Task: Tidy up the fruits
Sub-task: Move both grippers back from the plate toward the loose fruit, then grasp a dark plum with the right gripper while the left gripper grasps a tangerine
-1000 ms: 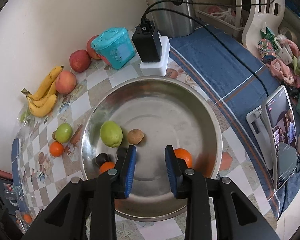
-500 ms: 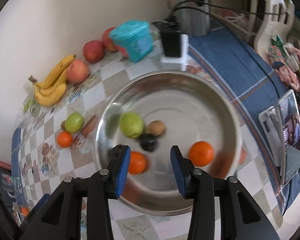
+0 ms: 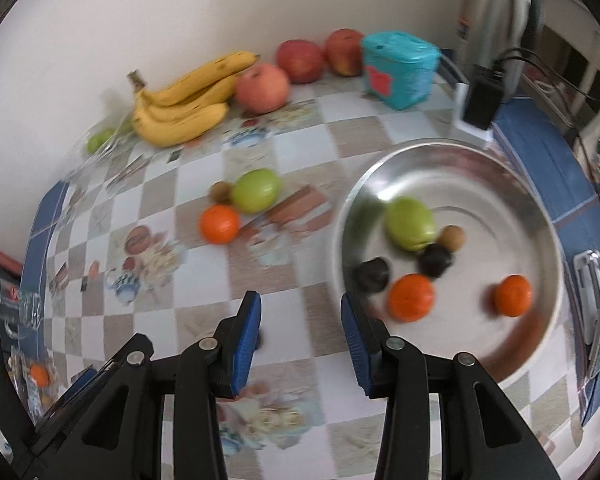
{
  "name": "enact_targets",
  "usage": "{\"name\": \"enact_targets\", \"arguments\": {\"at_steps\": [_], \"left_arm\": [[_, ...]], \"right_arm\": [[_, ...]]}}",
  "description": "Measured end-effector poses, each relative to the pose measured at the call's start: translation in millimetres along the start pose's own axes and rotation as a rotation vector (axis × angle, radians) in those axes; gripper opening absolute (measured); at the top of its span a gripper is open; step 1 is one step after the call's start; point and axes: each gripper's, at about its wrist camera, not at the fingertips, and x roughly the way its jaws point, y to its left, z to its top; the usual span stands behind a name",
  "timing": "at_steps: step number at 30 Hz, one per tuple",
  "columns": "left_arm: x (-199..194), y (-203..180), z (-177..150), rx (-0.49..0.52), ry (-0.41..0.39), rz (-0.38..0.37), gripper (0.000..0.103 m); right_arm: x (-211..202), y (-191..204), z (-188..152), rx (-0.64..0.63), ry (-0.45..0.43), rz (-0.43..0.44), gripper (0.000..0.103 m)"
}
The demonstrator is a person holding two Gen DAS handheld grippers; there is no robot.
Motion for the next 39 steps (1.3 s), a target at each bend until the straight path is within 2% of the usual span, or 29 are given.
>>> {"name": "enact_targets", "arguments": {"at_steps": [5,12,18,24,30,32,36,39], "left_arm": [[2.4,18.8,6.0,-0.033,0.006,0.006,0.103],[14.3,34.6,7.8,-0.075,0.033,0.006,0.103],[34.6,36.0,4.0,-0.079,0.089,0.027,0.103],[36.6,35.0,3.7,-0.074,0.086,0.023,0.103],[37.3,34.7,5.0,-0.075,0.084,0.020,0.103],[36.1,33.8,5.5,-0.071,0.079,0.017,0.103],[33.4,32.0,5.4,-0.065,0.075,0.012,0.103],[31.7,29.8,5.3,-0.059,0.069,0.009,0.103]], "right_arm": [[7.7,22.1,-1.9,-0.026,0.019,0.021,0.043],[24.8,45.8,-7.1,-0.085,0.056,0.008,0.043],[50.2,51.0,-14.1,-0.115,0.105,-0.042,0.043],[67.7,54.5,-20.5,-0.149,0.129,-0.098,0.043],[72.2,59.2,-25.6,-0.188,0.113,-0.134,0.043],[71.9,60.8,-27.2,-0.200,0.104,-0.147,0.041],[72.4,60.4,-28.7,-0.209,0.104,-0.151,0.028],[70.5,57.7,-29.6,-0.202,0.100,-0.140,0.027]]}}
